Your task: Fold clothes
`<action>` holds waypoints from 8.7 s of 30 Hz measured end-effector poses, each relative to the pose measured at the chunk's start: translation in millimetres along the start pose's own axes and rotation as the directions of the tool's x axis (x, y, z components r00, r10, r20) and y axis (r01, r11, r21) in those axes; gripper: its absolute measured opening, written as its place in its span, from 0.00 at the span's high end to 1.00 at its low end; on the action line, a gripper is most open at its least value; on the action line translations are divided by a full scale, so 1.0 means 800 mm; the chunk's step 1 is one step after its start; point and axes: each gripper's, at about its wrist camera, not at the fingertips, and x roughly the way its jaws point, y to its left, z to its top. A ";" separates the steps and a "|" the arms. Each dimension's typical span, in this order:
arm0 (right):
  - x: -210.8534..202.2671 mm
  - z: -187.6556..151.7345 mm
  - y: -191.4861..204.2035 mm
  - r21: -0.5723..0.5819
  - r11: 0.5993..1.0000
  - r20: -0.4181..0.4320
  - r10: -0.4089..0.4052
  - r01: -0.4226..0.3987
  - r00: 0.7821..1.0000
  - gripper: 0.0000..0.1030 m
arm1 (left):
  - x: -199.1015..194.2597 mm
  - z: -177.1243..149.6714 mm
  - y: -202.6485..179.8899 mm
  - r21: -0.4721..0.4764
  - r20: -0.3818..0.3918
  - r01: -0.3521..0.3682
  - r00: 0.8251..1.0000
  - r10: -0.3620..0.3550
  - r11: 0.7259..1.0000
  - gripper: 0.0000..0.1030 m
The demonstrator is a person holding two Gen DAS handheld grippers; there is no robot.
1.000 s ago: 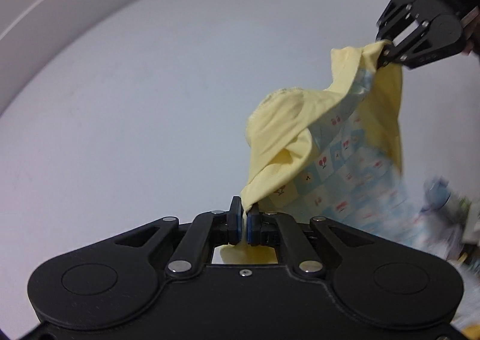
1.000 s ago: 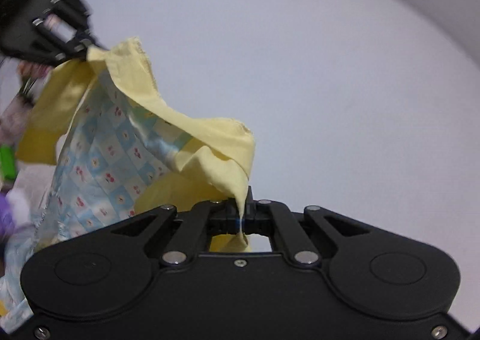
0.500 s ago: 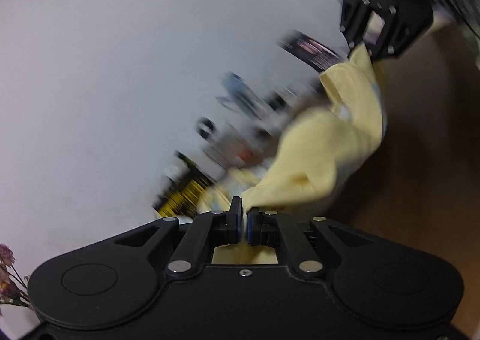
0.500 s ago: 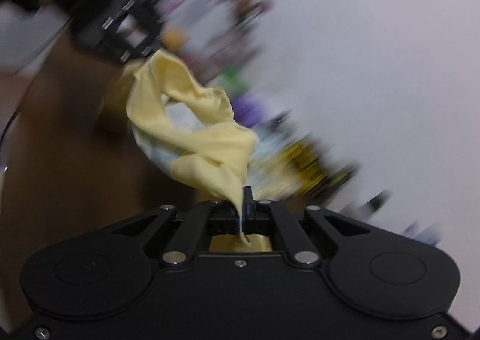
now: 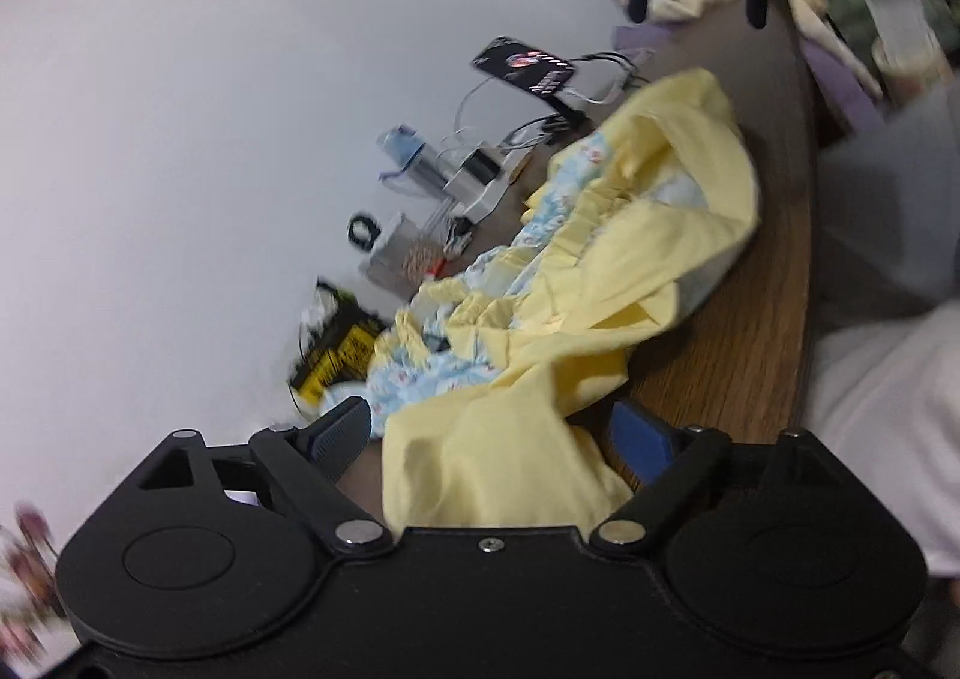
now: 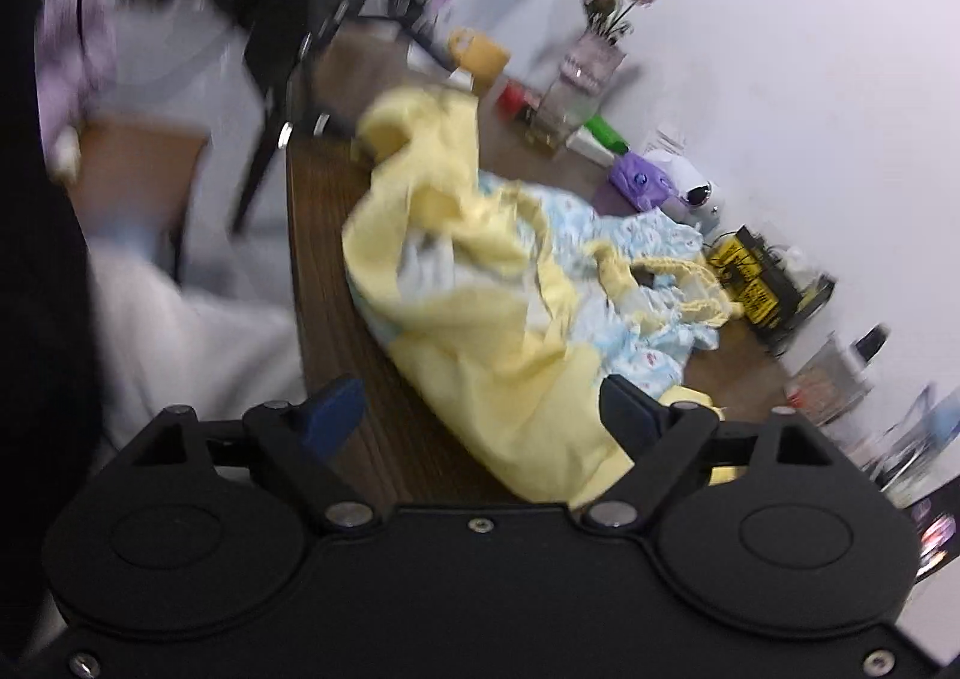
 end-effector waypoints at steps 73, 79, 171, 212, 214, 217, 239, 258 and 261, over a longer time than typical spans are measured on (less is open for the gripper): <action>0.283 0.137 -0.050 0.041 0.969 0.127 0.235 -0.242 0.964 0.53 | 0.041 -0.057 0.058 -0.001 -0.167 -0.011 0.986 0.010 1.000 0.66; 0.305 0.109 -0.024 0.094 0.962 0.025 0.253 -0.254 0.967 0.91 | 0.014 -0.056 0.055 0.243 -0.151 -0.192 0.961 0.233 0.951 0.85; 0.191 -0.016 -0.230 0.868 0.440 0.244 0.025 -0.230 0.969 0.29 | 0.098 0.086 -0.026 -0.300 -0.193 0.109 0.966 -0.172 0.948 0.16; 0.131 -0.125 -0.242 0.939 0.218 -0.211 -0.246 0.266 0.946 0.35 | 0.005 0.060 0.058 -0.793 -0.102 -0.046 0.993 -0.058 0.607 0.56; 0.141 -0.126 -0.250 0.937 0.223 -0.211 -0.254 0.270 0.944 0.39 | 0.022 0.082 0.062 -0.762 -0.066 -0.006 0.995 -0.069 0.648 0.52; 0.157 -0.127 -0.254 0.936 0.230 -0.214 -0.233 0.267 0.949 0.94 | 0.071 0.110 0.058 -0.716 -0.007 0.080 0.993 -0.121 0.693 0.49; 0.020 -0.067 -0.117 0.814 0.320 -0.153 -0.687 0.485 0.711 0.95 | 0.142 0.100 0.039 -0.819 0.024 0.185 0.957 -0.290 0.543 0.42; 0.154 0.069 -0.010 0.244 0.961 0.109 -0.163 0.132 0.981 0.25 | 0.098 0.049 0.089 -0.892 -0.079 -0.024 0.992 -0.102 0.452 0.39; 0.116 0.056 -0.027 0.305 0.932 0.134 -0.246 0.197 0.960 0.25 | 0.113 0.064 0.090 -0.885 0.016 0.087 0.988 -0.156 0.457 0.39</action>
